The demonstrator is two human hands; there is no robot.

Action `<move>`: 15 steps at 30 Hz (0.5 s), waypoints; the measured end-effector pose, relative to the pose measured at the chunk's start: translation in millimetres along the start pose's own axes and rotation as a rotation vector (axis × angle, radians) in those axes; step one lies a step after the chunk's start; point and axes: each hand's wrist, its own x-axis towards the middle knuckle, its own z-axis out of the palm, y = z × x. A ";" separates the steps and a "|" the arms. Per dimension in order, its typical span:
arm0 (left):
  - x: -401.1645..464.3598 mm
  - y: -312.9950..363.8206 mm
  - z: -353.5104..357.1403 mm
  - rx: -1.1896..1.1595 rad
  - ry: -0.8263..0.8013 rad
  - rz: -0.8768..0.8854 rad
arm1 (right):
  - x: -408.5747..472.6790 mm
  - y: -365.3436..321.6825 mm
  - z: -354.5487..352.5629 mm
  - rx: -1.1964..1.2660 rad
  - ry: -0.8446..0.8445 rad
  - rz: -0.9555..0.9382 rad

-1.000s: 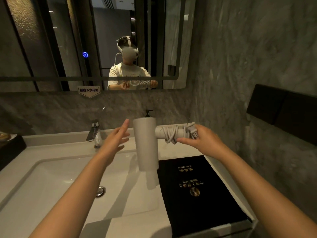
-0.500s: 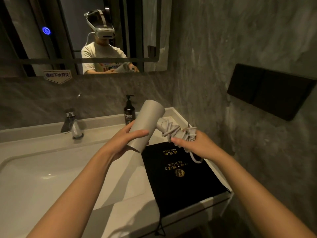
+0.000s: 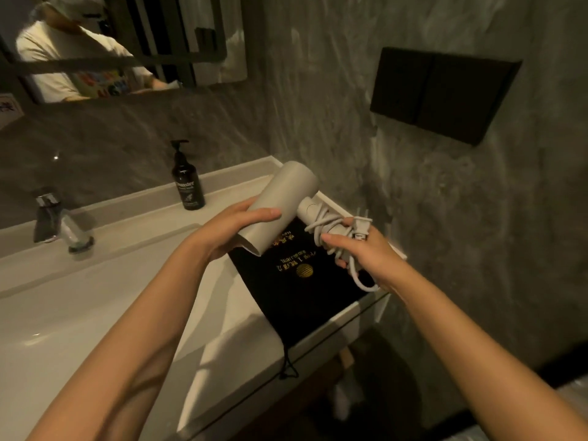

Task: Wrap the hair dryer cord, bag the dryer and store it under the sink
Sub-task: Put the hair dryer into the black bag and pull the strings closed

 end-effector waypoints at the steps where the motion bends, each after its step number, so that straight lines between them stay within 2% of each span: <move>1: 1.8 -0.3 2.9 0.045 0.017 0.001 | -4.5 4.8 -0.7 0.030 0.022 0.003; 3: 4.5 0.5 11.3 0.112 0.112 0.040 | -13.5 13.2 -0.8 0.049 0.078 0.015; 6: 9.2 -6.0 26.2 0.165 0.341 0.131 | -25.2 23.9 -0.9 0.079 0.220 0.068; 10: 14.9 -43.3 44.4 0.040 0.596 0.119 | -39.3 35.7 -6.9 0.105 0.339 0.093; 15: 0.7 -98.6 75.9 0.393 0.487 0.109 | -58.1 55.1 -29.4 -0.010 0.439 0.078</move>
